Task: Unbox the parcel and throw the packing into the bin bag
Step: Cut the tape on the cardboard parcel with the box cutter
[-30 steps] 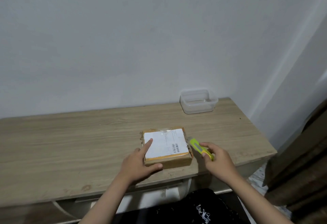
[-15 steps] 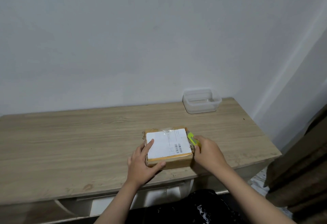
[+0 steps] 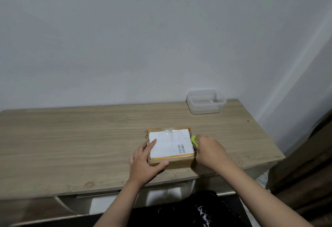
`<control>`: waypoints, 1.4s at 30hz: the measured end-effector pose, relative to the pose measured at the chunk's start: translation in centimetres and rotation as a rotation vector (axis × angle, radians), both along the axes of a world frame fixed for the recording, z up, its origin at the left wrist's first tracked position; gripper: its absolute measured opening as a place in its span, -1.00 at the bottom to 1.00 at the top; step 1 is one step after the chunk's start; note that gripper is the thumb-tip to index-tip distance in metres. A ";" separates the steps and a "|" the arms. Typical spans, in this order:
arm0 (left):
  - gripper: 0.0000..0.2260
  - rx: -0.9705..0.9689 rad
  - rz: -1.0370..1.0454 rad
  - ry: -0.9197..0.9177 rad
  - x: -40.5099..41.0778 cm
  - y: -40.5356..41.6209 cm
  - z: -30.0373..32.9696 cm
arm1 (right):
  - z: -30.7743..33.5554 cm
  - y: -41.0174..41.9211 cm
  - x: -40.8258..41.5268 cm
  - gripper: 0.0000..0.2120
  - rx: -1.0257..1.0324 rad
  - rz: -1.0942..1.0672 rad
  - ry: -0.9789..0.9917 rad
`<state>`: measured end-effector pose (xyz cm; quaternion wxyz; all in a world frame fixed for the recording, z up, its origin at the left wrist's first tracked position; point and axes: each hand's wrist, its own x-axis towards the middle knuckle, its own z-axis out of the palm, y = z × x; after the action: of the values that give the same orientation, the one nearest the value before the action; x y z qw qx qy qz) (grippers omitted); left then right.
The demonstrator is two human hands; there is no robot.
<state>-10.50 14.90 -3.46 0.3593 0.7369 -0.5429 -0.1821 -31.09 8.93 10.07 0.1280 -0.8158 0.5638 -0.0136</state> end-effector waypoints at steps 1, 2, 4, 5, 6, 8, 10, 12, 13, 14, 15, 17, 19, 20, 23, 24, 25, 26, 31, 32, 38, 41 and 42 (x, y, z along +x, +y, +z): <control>-0.20 -0.002 0.002 0.000 0.0 0.0 0.0 | 0.0 0.0 0.1 -0.74 0.000 0.005 -0.003; -0.20 -0.006 0.003 -0.002 0.1 0.0 0.0 | 0.0 0.0 0.3 -0.73 -0.002 0.011 -0.004; -0.19 -0.004 0.005 -0.004 0.0 0.0 0.0 | 0.2 0.1 0.4 -0.71 -0.001 0.016 -0.007; -0.19 -0.001 0.006 -0.003 0.0 0.0 0.0 | 0.3 0.1 0.3 -0.73 0.005 0.016 -0.012; -0.19 0.001 0.008 -0.002 0.0 0.0 0.0 | 0.4 0.2 0.2 -0.75 0.015 0.014 -0.017; -0.19 0.003 0.016 0.003 -0.1 0.0 -0.1 | 0.6 0.4 -0.1 -0.80 0.028 0.011 -0.014; -0.18 0.001 0.024 0.007 -0.2 0.0 -0.1 | 0.5 0.8 -0.4 -0.81 0.024 0.014 0.003; -0.18 -0.002 0.029 0.012 -0.2 0.0 -0.1 | 0.3 1.2 -0.7 -0.80 0.023 0.019 0.025; -0.18 -0.004 0.031 0.014 -0.2 0.0 -0.1 | 0.3 1.4 -0.8 -0.79 0.028 0.016 0.034; -0.18 -0.005 0.032 0.016 -0.2 0.0 -0.1 | 0.3 1.5 -0.9 -0.79 0.035 0.010 0.036; -0.18 -0.005 0.033 0.017 -0.2 0.0 -0.1 | 0.3 1.5 -1.0 -0.78 0.041 0.005 0.033; -0.18 -0.002 0.032 0.019 -0.2 0.0 -0.1 | 0.3 1.4 -1.4 -0.75 0.055 0.002 0.035; -0.19 -0.005 0.034 0.022 -0.3 0.0 0.0 | 0.4 1.5 -1.6 -0.70 0.073 0.008 0.045; -0.19 -0.006 0.035 0.023 -0.3 0.0 0.0 | 0.4 1.5 -1.7 -0.69 0.081 0.013 0.044; -0.19 -0.003 0.033 0.022 -0.2 -0.1 -0.1 | 0.4 1.8 -2.1 -0.69 0.087 0.013 0.016; -0.19 -0.001 0.033 0.022 -0.2 -0.1 -0.2 | 0.3 1.9 -2.2 -0.69 0.085 0.006 -0.010; -0.20 0.001 0.033 0.020 -0.2 -0.1 -0.3 | 0.1 2.0 -2.4 -0.68 0.083 -0.008 -0.048; -0.20 0.002 0.030 0.018 -0.2 -0.1 -0.3 | 0.0 2.1 -2.7 -0.66 0.080 -0.032 -0.093; -0.21 0.008 -0.008 0.021 0.2 0.1 -0.4 | -0.3 2.5 -4.5 -0.70 -0.037 -0.177 -0.301; -0.22 0.011 -0.009 0.020 0.3 0.1 -0.4 | -0.4 2.5 -4.9 -0.75 -0.070 -0.203 -0.368; -0.24 0.012 -0.034 0.037 0.3 0.1 -0.4 | -1.6 2.3 -5.5 -0.78 -0.052 -0.323 -0.704; -0.23 0.000 -0.050 0.054 0.3 -0.1 -0.5 | -2.2 2.3 -5.0 -0.75 -0.027 -0.348 -0.802; -0.23 0.003 -0.058 0.056 0.3 -0.1 -0.5 | -2.3 2.3 -4.8 -0.74 -0.008 -0.359 -0.840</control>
<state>-10.18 14.83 -3.92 0.3680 0.7160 -0.5534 -0.2137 -35.93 11.25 7.78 0.3380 -0.6296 0.5954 -0.3672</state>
